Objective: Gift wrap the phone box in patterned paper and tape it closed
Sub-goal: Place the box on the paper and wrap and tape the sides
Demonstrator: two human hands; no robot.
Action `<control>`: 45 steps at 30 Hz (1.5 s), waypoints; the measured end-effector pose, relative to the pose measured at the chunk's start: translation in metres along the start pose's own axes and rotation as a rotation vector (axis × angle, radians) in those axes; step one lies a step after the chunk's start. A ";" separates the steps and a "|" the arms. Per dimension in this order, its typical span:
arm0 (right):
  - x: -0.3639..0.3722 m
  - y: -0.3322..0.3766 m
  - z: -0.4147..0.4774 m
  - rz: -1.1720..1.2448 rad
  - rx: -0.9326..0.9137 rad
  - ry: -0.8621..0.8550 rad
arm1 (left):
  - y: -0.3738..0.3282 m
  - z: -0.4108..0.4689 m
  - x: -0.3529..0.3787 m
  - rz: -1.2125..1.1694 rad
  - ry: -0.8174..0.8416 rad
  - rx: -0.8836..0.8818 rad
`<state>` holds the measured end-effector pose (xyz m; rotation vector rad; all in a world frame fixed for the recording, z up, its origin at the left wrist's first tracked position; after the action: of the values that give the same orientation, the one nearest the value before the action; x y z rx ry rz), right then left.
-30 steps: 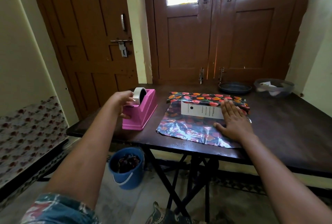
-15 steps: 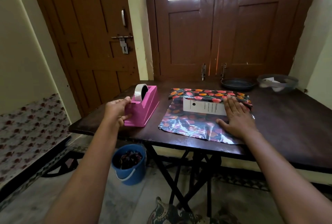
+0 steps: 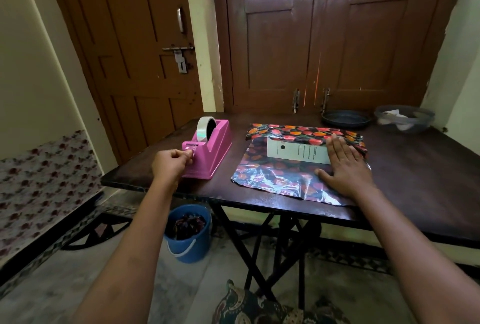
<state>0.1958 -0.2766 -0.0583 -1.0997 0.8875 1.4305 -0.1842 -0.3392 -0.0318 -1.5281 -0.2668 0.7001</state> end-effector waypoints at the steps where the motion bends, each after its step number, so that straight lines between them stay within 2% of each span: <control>1: 0.000 0.000 0.000 -0.001 0.001 0.000 | -0.003 -0.001 -0.002 0.089 -0.027 0.040; 3: 0.000 0.000 0.000 0.003 -0.001 -0.001 | -0.009 -0.002 -0.004 0.222 -0.052 0.098; 9: 0.000 0.000 0.000 0.021 -0.001 -0.008 | -0.018 -0.006 -0.008 0.374 -0.020 0.113; 14: -0.003 0.000 -0.002 0.034 -0.004 -0.020 | -0.034 -0.012 -0.012 0.664 -0.157 0.147; 16: -0.003 0.000 -0.002 0.043 -0.003 -0.031 | -0.036 -0.013 -0.012 0.815 -0.192 0.119; 18: -0.004 0.000 -0.002 0.049 -0.006 -0.032 | -0.028 -0.011 -0.015 0.889 -0.145 0.048; 20: -0.003 0.000 -0.002 0.060 -0.010 -0.034 | -0.018 -0.011 -0.014 0.779 -0.048 0.034; 24: -0.004 0.001 -0.003 0.075 -0.015 -0.039 | -0.033 -0.028 0.011 0.271 0.148 0.182; 27: -0.007 0.002 -0.004 0.071 -0.019 -0.042 | -0.055 -0.044 0.048 0.064 0.234 0.246; 33: -0.008 0.000 -0.005 0.027 0.006 -0.085 | -0.078 -0.059 0.138 -0.077 0.400 0.273; 36: -0.007 0.001 -0.006 0.123 -0.019 -0.077 | -0.082 -0.064 0.174 -0.142 0.464 0.251; 41: -0.008 0.002 -0.008 0.228 -0.026 -0.121 | -0.081 -0.066 0.215 -0.287 0.463 0.197; 45: -0.010 0.002 -0.008 0.118 -0.014 -0.178 | -0.079 -0.071 0.238 -0.340 0.464 0.186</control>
<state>0.1953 -0.2873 -0.0509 -0.9264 0.8271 1.6071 0.0614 -0.2539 -0.0228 -1.3776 -0.1010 0.0897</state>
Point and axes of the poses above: each hand's wrist, its own z-axis towards the middle knuckle, its own x-axis out of the palm, y = z × x, the point moved 5 cm from there along z, towards the middle knuckle, and after that the axes turned 1 degree about z, right-handed, at the moved point
